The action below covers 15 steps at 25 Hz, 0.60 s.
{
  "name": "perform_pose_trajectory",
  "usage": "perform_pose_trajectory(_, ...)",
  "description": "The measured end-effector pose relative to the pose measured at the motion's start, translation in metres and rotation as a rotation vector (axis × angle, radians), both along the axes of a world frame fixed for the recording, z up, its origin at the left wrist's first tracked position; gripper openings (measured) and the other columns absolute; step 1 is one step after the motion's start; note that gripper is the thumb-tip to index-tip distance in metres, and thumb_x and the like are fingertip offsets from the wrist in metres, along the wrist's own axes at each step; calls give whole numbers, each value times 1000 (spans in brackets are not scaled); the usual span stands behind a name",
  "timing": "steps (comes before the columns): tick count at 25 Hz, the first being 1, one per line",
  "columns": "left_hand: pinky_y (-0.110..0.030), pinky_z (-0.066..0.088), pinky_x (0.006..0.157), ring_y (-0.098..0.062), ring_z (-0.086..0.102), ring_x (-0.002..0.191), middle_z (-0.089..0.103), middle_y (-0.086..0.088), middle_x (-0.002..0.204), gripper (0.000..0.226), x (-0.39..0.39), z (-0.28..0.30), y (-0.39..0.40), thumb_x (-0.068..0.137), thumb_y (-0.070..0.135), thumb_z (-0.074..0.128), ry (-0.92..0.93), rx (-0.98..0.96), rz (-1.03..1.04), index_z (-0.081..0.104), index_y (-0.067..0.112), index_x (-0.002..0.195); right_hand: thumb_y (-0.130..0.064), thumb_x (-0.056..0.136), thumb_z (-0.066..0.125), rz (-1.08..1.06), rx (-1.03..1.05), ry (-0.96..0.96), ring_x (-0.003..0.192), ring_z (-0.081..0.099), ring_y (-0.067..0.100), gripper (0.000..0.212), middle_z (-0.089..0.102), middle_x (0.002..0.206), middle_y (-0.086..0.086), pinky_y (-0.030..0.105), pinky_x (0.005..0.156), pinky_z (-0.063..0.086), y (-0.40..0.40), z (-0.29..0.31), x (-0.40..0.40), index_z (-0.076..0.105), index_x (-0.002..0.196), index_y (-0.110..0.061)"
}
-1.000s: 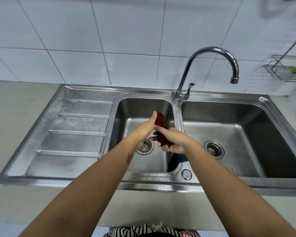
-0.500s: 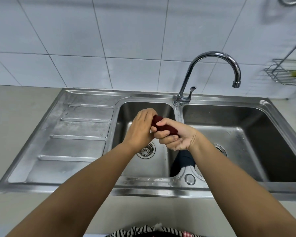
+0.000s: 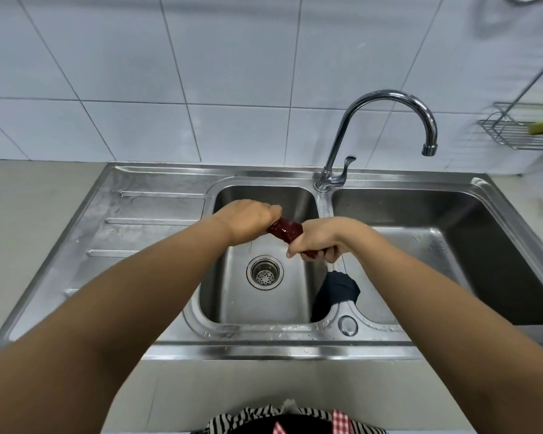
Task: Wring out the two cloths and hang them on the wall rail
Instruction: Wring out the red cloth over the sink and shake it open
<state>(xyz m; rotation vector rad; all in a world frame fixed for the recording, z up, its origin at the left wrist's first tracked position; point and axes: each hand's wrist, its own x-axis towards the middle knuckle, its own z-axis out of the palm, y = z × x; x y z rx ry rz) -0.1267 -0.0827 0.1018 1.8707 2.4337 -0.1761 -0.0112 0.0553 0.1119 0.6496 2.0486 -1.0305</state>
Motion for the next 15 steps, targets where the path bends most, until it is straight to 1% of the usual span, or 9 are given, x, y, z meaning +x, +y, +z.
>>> perform_pose_trajectory(2,-34,37,62,-30,62,84,65,-10,97,18,10,-5,5,95,26,51,-49,-63,81,51,11,105,-31,85,59,162,389,115,54,49,19,19,53,67,3,25,49,39,-3,-9,-4,53,85,-13)
perform_pose_trajectory(4,-33,39,65,-28,62,86,66,-7,95,26,18,-9,10,91,38,57,-112,-112,174,57,15,103,-35,88,57,296,696,237,76,61,25,23,58,80,2,30,63,45,-7,-17,-3,58,98,-15)
perform_pose_trajectory(5,-32,41,65,-27,61,84,65,-3,90,26,21,-12,13,88,41,59,-157,-137,221,60,18,98,-36,89,56,355,803,298,85,64,27,25,61,87,3,32,66,44,-7,-21,-2,58,104,-16)
perform_pose_trajectory(6,-31,42,64,-25,60,80,63,-1,82,22,24,-15,15,84,41,61,-222,-156,270,61,19,89,-37,91,56,413,882,370,90,65,29,26,64,93,4,33,66,43,-7,-26,-2,58,109,-18)
perform_pose_trajectory(8,-28,42,59,-23,57,67,56,2,66,19,29,-20,15,81,34,62,-409,-152,382,55,19,71,-35,93,54,514,992,532,88,66,29,23,68,95,4,32,62,40,-4,-32,-1,56,110,-18)
perform_pose_trajectory(9,-27,40,53,-21,52,57,51,1,60,20,32,-21,14,80,29,62,-559,-124,454,52,18,67,-32,94,53,547,1026,605,85,67,29,20,69,93,3,32,59,38,-1,-34,0,54,108,-18)
perform_pose_trajectory(11,-22,26,40,-15,34,39,38,0,52,22,44,-21,7,82,20,60,-1006,-29,633,46,15,67,-27,94,52,594,1065,742,78,67,29,14,67,87,2,31,54,35,3,-36,-1,53,104,-17)
perform_pose_trajectory(13,-19,13,39,-10,20,36,28,2,48,27,56,-22,0,85,14,56,-1431,68,758,38,18,66,-22,89,60,627,1092,873,62,65,28,10,63,74,3,29,46,33,7,-39,-1,55,96,-16)
perform_pose_trajectory(15,-18,7,38,-8,16,33,26,6,42,32,62,-23,-6,85,12,53,-1728,151,794,34,20,61,-18,76,73,600,1094,985,43,57,25,19,55,58,1,23,38,28,9,-41,0,56,82,-16)
